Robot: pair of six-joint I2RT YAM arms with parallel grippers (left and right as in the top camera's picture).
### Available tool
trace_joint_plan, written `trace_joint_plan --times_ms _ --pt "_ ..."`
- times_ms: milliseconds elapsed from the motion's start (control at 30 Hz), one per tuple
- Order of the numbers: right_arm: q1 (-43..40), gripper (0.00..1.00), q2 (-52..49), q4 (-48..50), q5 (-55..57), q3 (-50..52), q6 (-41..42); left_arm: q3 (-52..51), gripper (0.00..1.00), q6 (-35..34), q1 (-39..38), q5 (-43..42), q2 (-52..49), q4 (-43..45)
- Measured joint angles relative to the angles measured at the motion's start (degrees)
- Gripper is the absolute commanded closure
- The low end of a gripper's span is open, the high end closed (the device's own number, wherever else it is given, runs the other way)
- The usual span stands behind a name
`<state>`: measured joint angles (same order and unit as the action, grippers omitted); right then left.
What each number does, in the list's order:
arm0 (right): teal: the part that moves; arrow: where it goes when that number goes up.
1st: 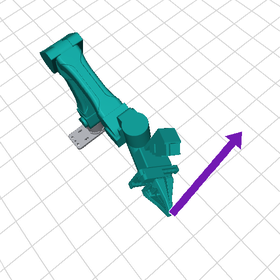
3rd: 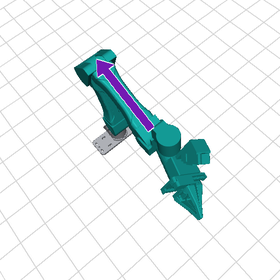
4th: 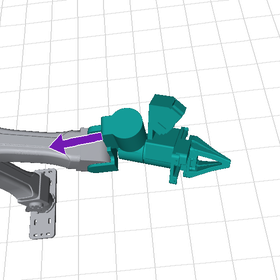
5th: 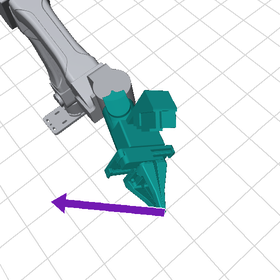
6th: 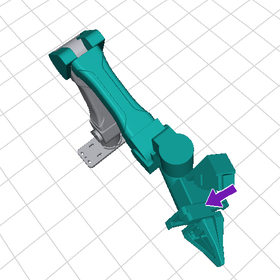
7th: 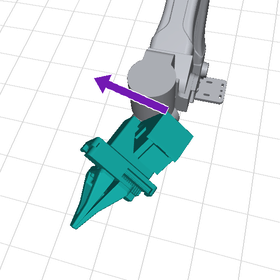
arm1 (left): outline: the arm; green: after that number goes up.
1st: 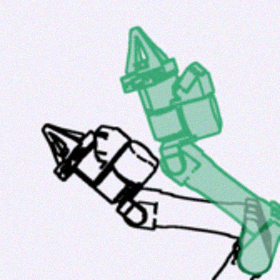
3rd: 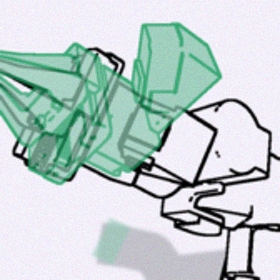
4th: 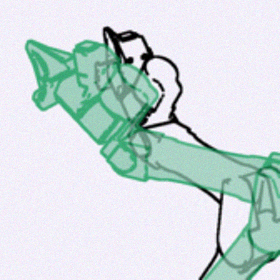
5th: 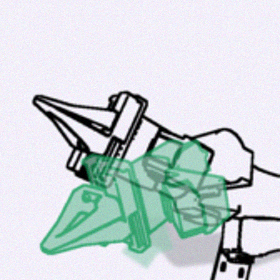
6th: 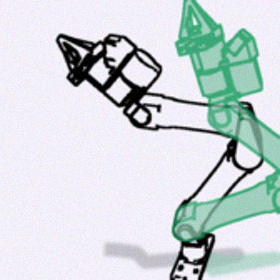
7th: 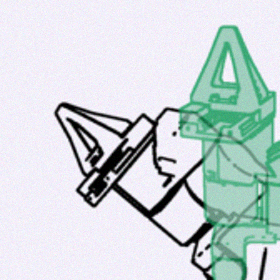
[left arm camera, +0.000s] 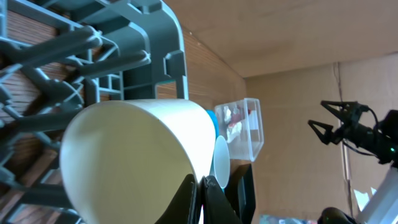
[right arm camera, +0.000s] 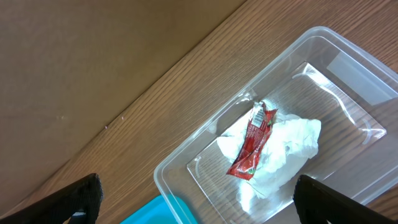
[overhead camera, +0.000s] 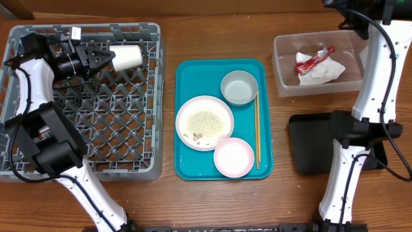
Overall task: Sort waste into correct bins and load items into the dishwasher
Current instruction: 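Set the small bowl upside down in the rack and release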
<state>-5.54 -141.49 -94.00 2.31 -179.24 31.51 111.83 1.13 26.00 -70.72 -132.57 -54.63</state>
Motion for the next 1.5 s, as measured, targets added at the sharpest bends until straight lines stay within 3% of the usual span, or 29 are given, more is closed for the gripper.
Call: trace_joint_plan --times_ms 600,867,933,967,1000,1067,1167,1500 --pt "0.0 0.0 0.0 0.0 0.0 0.0 0.0 1.6 0.96 -7.5 0.7 11.6 1.8 -2.2" --pt "0.0 0.0 0.0 0.0 0.0 0.0 0.0 2.6 0.95 -10.2 1.8 24.0 2.8 -6.9" --pt "0.0 0.0 0.0 0.0 0.0 0.0 0.0 2.4 0.87 -10.6 2.1 30.1 2.0 -8.3" --pt "0.0 0.0 0.0 0.0 0.0 0.0 0.0 2.4 0.78 -10.8 2.0 32.4 1.3 -8.7" --pt "0.0 0.0 0.0 0.0 0.0 0.0 0.0 2.4 0.6 -11.7 1.7 35.3 0.1 -9.5" --pt "0.0 0.0 0.0 0.0 0.0 0.0 0.0 2.9 0.46 -11.7 1.4 34.9 -0.3 -10.3" --pt "0.0 0.0 0.0 0.0 0.0 0.0 0.0 5.0 0.44 -11.9 0.1 37.9 0.3 -13.5" --pt "0.0 0.0 0.0 0.0 0.0 0.0 0.0 16.9 0.51 -12.0 0.0 44.9 -0.7 -25.2"
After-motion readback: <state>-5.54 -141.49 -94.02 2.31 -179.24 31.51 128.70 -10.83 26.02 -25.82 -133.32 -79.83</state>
